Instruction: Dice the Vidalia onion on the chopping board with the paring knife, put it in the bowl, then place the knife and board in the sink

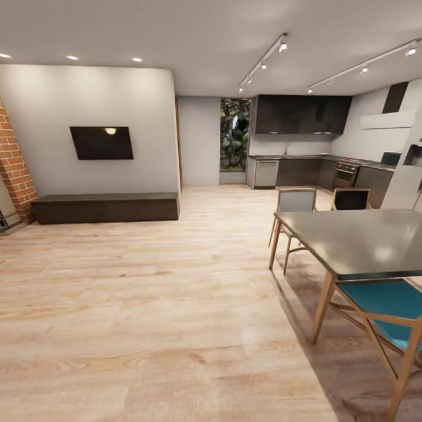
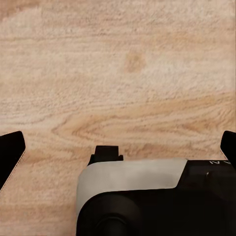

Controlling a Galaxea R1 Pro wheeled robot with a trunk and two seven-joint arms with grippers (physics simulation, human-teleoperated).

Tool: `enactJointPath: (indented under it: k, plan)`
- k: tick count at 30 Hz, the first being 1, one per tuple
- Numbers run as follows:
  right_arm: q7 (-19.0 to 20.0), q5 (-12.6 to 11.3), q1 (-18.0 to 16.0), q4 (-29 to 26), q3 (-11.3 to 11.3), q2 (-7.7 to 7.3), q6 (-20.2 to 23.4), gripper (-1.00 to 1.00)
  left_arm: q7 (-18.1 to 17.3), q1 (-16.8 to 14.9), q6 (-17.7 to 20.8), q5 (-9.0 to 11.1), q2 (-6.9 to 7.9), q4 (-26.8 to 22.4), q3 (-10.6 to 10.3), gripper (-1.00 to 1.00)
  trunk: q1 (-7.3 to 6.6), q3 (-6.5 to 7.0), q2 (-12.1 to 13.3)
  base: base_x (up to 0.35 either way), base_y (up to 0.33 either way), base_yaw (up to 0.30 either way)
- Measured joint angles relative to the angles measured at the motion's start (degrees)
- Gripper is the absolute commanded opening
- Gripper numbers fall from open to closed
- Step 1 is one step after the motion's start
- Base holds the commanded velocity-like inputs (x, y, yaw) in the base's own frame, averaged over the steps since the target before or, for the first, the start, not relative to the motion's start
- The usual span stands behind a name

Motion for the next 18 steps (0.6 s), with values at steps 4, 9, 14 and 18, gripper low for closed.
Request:
enactJointPath:
  k: [4, 9, 14, 18]
  plan:
    - [0.0, 0.04, 0.0, 0.0, 0.0, 0.0, -0.02, 1.0, 0.0, 0.0, 0.0, 0.01, 0.0, 0.0, 0.0, 1.0, 0.0, 0.0, 0.0, 0.346, 0.0, 0.0]
    - [0.0, 0.05, 0.0, 0.0, 0.0, 0.0, -0.07, 1.0, 0.0, 0.0, 0.0, -0.01, 0.0, 0.0, 0.0, 1.0, 0.0, 0.0, 0.0, 0.345, 0.0, 0.004]
    - [0.0, 0.03, 0.0, 0.0, 0.0, 0.0, -0.06, 1.0, 0.0, 0.0, -0.01, -0.02, 0.0, 0.0, 0.0, 1.0, 0.0, 0.0, 0.0, 0.345, 0.0, 0.146]
    - [0.0, -0.01, 0.0, 0.0, 0.0, 0.0, -0.01, 1.0, 0.0, 0.0, -0.01, -0.01, 0.0, 0.0, 0.0, 1.0, 0.0, 0.0, 0.0, 0.345, 0.0, 0.255]
